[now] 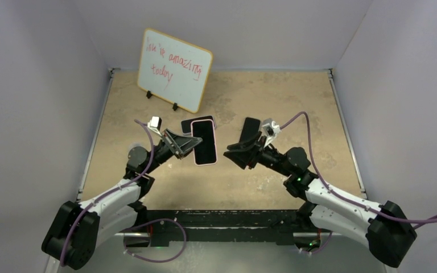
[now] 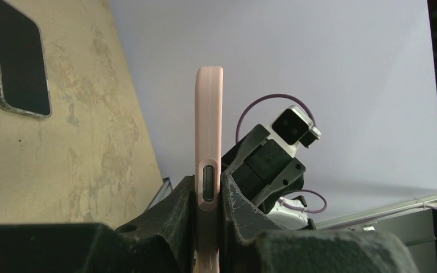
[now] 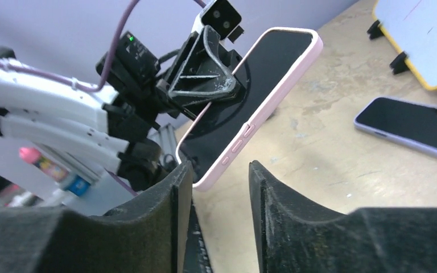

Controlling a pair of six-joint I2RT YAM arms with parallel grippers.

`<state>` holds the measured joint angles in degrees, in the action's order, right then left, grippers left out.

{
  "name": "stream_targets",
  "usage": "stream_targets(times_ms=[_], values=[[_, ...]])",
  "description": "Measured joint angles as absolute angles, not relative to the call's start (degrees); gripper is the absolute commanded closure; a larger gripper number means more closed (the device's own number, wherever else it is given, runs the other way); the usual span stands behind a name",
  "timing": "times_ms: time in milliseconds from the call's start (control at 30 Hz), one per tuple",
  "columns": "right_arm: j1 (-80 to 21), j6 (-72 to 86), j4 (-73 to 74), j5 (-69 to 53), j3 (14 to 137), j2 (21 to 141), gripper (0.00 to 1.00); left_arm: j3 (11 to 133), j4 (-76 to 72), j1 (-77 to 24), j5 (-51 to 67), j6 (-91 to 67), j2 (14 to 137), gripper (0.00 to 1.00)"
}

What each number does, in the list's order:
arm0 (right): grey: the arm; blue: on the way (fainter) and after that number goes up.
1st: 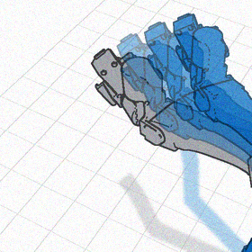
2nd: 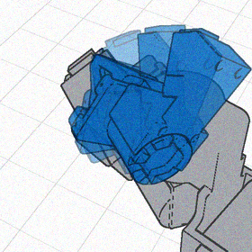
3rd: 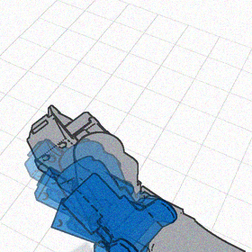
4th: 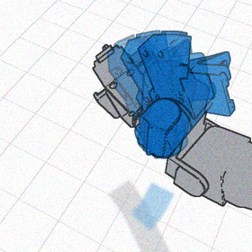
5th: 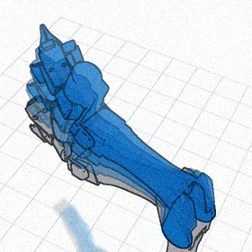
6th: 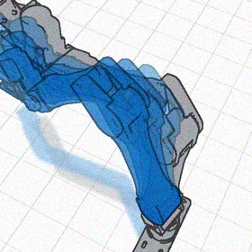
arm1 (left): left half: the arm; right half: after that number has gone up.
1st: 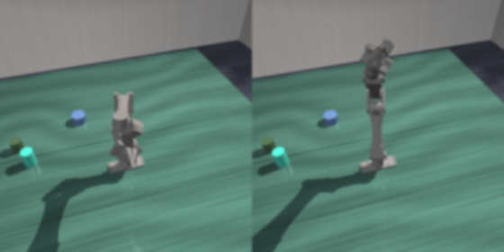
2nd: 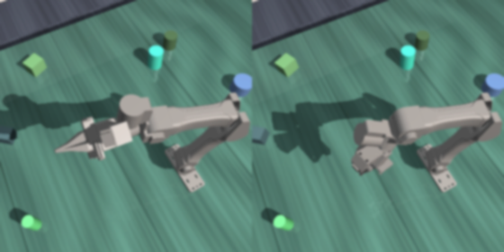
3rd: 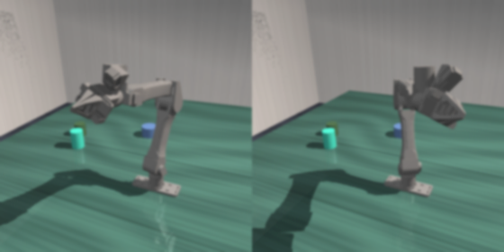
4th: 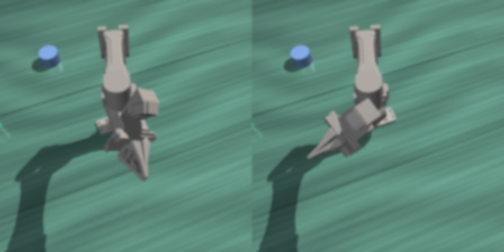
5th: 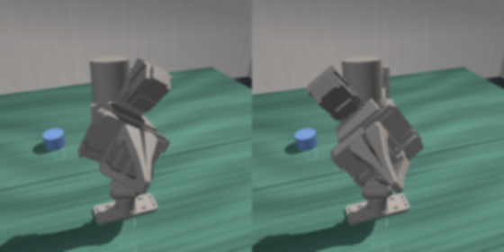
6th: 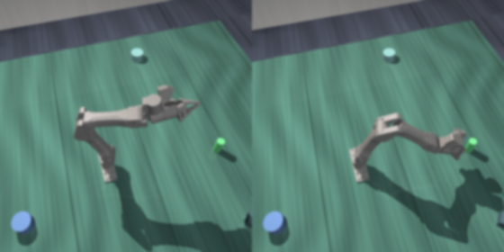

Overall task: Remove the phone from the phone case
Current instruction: Remove the phone case from the phone.

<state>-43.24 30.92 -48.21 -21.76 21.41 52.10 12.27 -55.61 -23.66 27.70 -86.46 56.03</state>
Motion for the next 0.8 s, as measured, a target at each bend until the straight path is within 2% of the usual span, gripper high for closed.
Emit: stream_targets(times_ms=[100, 400, 600, 800], values=[[-43.42, 39.35, -51.59, -20.36, 19.70, 52.62, 0.50, 12.25, -56.45, -23.66, 27.70, -86.48, 56.58, 1.00], [-44.99, 57.08, -63.88, -18.96, 17.98, 63.07, 0.48, 12.25, -58.17, -23.66, 27.79, -86.48, 56.60, 1.00], [-45.01, 60.10, -68.07, -17.93, 18.00, 65.12, 0.47, 12.29, -58.17, -23.66, 28.58, -86.15, 56.58, 1.00], [-45.06, 58.85, -64.42, -14.11, 19.51, 64.47, 0.45, 12.82, -58.28, -23.66, 31.16, -85.78, 56.58, 1.00]])
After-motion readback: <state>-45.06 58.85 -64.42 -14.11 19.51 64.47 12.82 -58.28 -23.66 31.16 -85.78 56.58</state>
